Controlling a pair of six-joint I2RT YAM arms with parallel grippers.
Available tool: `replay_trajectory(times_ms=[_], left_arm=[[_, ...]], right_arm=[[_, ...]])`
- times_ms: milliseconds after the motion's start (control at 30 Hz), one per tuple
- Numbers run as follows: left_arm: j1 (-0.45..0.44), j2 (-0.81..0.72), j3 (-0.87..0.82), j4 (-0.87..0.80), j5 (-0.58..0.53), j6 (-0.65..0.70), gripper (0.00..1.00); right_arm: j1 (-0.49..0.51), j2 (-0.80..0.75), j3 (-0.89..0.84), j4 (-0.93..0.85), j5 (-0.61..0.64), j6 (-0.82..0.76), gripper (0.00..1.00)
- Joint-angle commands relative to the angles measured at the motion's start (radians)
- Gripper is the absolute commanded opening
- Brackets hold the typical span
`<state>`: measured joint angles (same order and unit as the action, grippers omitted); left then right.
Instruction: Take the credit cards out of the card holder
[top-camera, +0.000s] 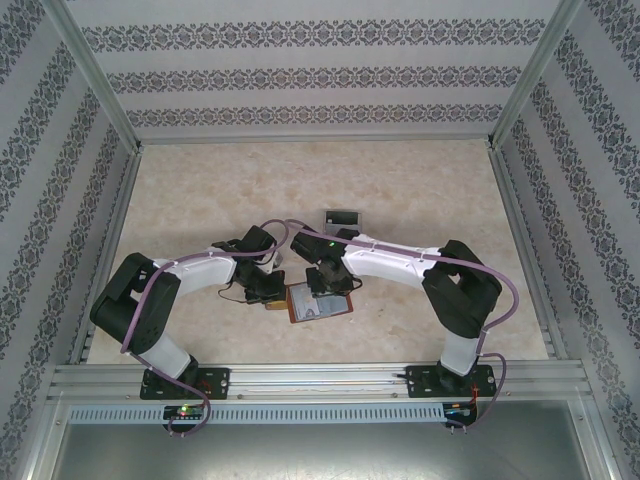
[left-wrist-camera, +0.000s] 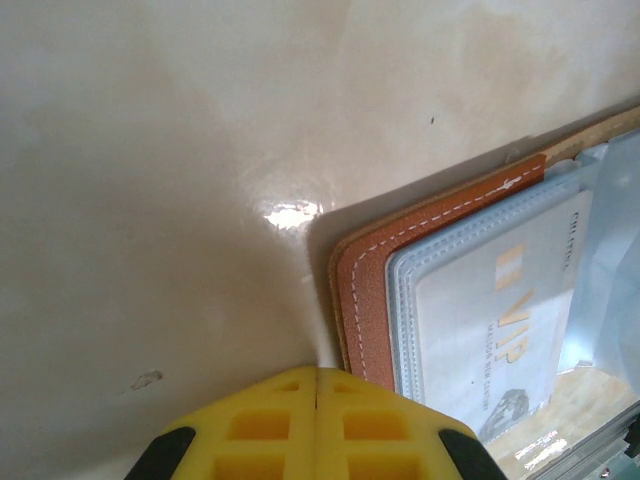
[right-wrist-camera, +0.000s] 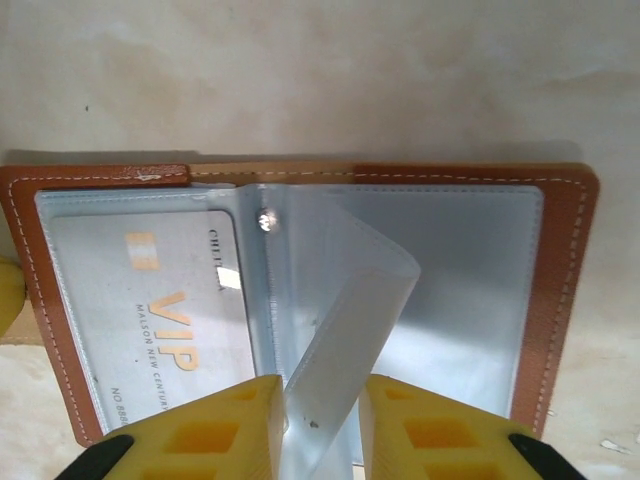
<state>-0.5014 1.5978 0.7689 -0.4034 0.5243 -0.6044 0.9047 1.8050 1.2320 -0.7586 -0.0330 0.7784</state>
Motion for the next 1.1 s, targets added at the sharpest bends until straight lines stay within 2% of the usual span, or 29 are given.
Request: replay_trajectory(times_ms=[0, 267, 500, 667, 867, 1067], left_arm=[[0.009, 0.025, 0.004, -0.018, -0.016, 0.03, 0.03], [0.008, 0.025, 0.006, -0.018, -0.014, 0.028, 0.03], [0.009, 0.023, 0.011, -0.025, -0.014, 0.028, 0.03], [0.009, 0.022, 0.033, -0.042, -0.016, 0.035, 0.03], [0.009, 0.004, 0.059, -0.075, -0.022, 0.042, 0.03], [0.009, -0.031, 0.087, -0.107, -0.019, 0.037, 0.04]], right_arm=[[-0.016, -0.045, -0.023, -0.047, 0.046, -0.015, 0.25], [-0.045, -0.077, -0.071, -0.036, 0.04, -0.021, 0.25], [-0.06, -0.084, -0.113, -0.002, 0.015, -0.03, 0.12], [-0.061, -0.084, -0.138, 0.01, 0.003, -0.023, 0.09], [-0.061, -0.096, -0.164, 0.012, 0.007, -0.015, 0.1], [-0.061, -0.102, -0.153, -0.019, 0.045, -0.019, 0.23]])
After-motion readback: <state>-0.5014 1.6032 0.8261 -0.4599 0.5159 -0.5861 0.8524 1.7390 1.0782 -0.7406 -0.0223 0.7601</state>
